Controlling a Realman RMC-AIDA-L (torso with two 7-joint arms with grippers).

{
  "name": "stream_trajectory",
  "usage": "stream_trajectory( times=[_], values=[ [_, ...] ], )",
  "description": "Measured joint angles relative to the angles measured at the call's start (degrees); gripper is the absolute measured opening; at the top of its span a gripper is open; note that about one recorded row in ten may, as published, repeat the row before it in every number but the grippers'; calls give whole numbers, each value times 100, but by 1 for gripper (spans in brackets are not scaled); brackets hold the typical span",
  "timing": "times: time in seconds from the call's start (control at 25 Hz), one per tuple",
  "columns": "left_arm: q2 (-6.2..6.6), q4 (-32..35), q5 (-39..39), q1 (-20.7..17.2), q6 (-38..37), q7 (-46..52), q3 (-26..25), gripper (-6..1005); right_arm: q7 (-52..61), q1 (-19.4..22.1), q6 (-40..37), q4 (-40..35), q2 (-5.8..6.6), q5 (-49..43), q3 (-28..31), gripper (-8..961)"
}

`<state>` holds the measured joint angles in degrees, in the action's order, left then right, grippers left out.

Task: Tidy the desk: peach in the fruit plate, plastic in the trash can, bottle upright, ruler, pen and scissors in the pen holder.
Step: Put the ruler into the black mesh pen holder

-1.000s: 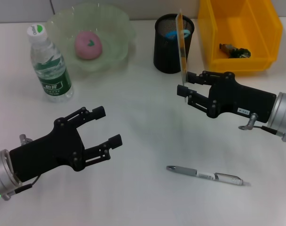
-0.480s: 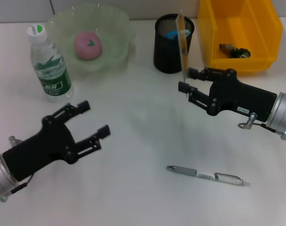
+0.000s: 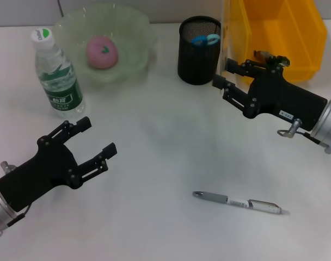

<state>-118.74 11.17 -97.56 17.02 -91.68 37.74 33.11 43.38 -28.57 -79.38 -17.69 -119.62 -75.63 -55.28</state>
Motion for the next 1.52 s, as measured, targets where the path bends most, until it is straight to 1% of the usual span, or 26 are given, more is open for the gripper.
stream_trajectory(
  times=[0.2, 0.28, 0.32, 0.4, 0.48, 0.52, 0.56, 0.68, 0.76, 0.8, 0.84, 0.88, 1.04, 1.08, 1.16, 1.2, 1.28, 1.4, 1.44, 1.52],
  values=[
    [-1, -8, 1, -4, -8, -2, -3, 828, -230, -115, 274, -105, 6, -14, -189, 378],
    [-6, -60, 1, 18, 19, -11, -4, 828, -607, -145, 480, -159, 7, -17, -323, 378],
    [-7, -77, 1, 26, 20, -27, -6, 828, -1071, -153, 637, -253, 8, -21, -476, 378],
    [-8, -109, 5, 36, 29, -116, -5, 827, -1235, -136, 673, -329, 9, -25, -541, 378],
    [-9, -127, 7, 37, 42, -199, -1, 827, -1468, -48, 692, -612, 18, -47, -636, 378],
    [-9, -135, 8, 38, 52, -245, 0, 827, -1531, 103, 719, -1023, 25, -156, -654, 378],
    [-9, -138, 9, 37, 56, -268, 0, 827, -1531, 103, 719, -1023, 25, -156, -654, 378],
    [-8, -141, 10, 40, 60, -258, -7, 827, -1583, 360, 948, -1879, 19, -533, -654, 377],
    [-5, -153, 21, 78, 62, -250, -7, 827, -1735, 372, 1017, -2035, 18, -641, -642, 377],
    [-7, -160, 31, 92, 62, -255, -7, 827, -2022, 380, 1054, -2157, 19, -656, -616, 377],
    [-7, -160, 31, 92, 62, -255, -7, 827, -2022, 380, 1054, -2157, 19, -656, -616, 377],
    [-7, -160, 31, 92, 62, -255, -7, 827, -2273, 402, 1077, -2287, 17, -650, -613, 377],
    [-9, -224, 176, 172, 76, -283, -6, 827, -2984, 403, 1169, -2431, 7, -644, -650, 377],
    [-9, -224, 176, 172, 76, -283, -6, 827, -2984, 403, 1169, -2431, 7, -644, -650, 377],
    [-9, -246, 200, 196, 121, -296, 6, 827, -3514, 375, 1303, -2440, 5, -642, -658, 377],
    [-9, -246, 200, 196, 121, -296, 6, 827, -3514, 375, 1303, -2440, 5, -642, -658, 377],
    [-9, -247, 199, 204, 137, -300, 21, 827, -3866, 364, 1355, -2447, 3, -640, -659, 377],
    [-9, -284, 201, 219, 323, -300, 0, 827, -4753, 360, 1389, -2523, -4, -636, -660, 377],
    [-9, -284, 201, 219, 323, -300, 0, 827, -4753, 360, 1389, -2523, -4, -636, -660, 377],
    [-9, -300, 203, 236, 427, -300, -4, 828, -5278, 373, 1392, -2590, -12, -605, -660, 377]
  ],
)
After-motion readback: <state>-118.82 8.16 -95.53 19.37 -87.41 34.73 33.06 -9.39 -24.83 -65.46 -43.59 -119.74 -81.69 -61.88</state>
